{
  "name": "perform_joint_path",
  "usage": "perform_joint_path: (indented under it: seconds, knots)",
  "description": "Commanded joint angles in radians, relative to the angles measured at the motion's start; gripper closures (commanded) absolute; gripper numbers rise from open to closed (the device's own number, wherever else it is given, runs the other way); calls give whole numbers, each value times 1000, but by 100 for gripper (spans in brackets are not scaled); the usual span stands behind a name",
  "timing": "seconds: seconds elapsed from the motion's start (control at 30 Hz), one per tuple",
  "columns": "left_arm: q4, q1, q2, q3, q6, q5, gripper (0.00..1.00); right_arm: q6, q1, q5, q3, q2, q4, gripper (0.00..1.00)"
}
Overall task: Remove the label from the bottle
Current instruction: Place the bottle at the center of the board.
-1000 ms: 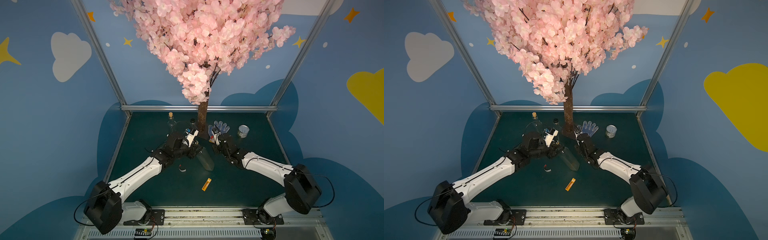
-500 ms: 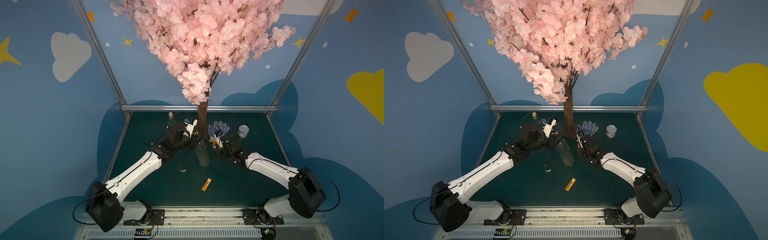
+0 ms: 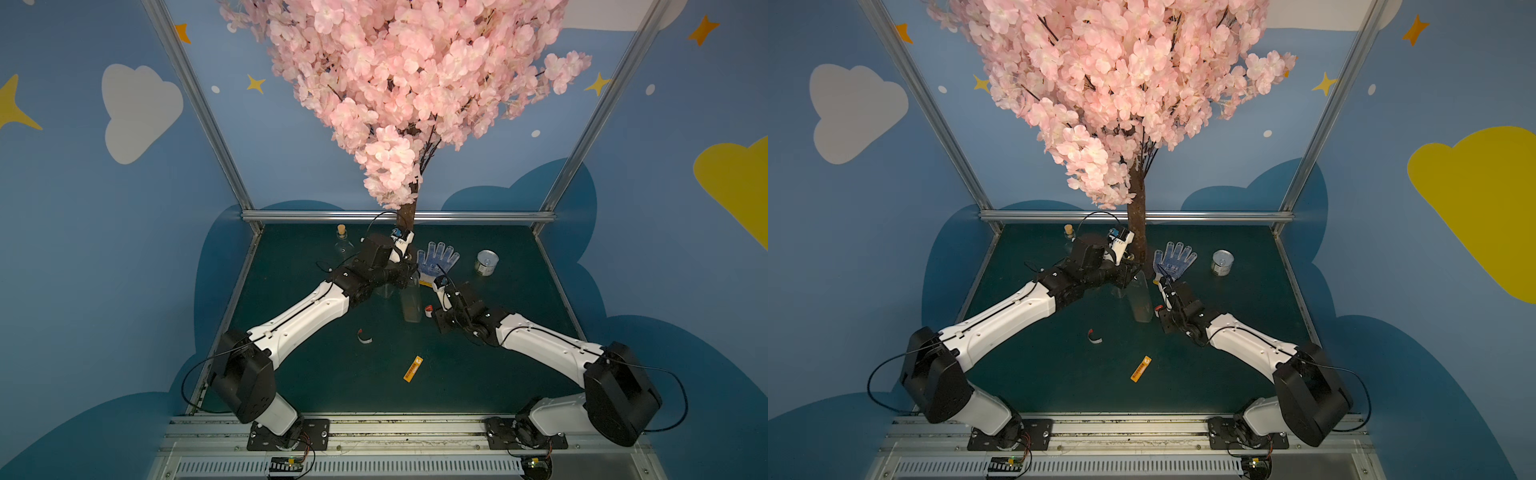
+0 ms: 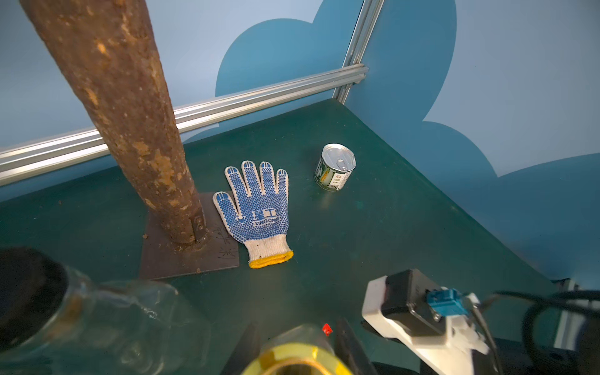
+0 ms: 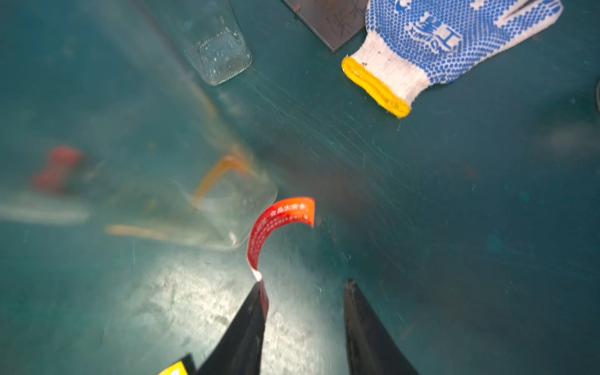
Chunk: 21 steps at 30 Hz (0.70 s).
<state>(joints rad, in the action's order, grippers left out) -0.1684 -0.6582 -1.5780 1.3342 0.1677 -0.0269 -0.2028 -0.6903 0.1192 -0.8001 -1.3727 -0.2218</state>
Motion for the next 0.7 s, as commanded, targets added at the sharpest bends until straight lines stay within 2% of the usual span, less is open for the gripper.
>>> perform_joint_path:
  seconds: [0.0, 0.07, 0.2, 0.47, 0.67]
  knots:
    - [42, -9, -21, 79, -43, 27, 98, -27, 4, -5, 24, 48, -38, 52]
    - [36, -14, -54, 114, -62, 38, 98, -33, 5, -10, 37, 64, -39, 47]
    - [20, -24, -117, 183, -98, 62, 98, -37, 6, -14, 51, 78, -43, 45]
    - [1, -29, -219, 287, -162, 111, 98, -34, 9, -24, 64, 97, -28, 45]
    - [17, -22, -257, 311, -181, 148, 98, -32, 12, -30, 75, 104, -22, 44]
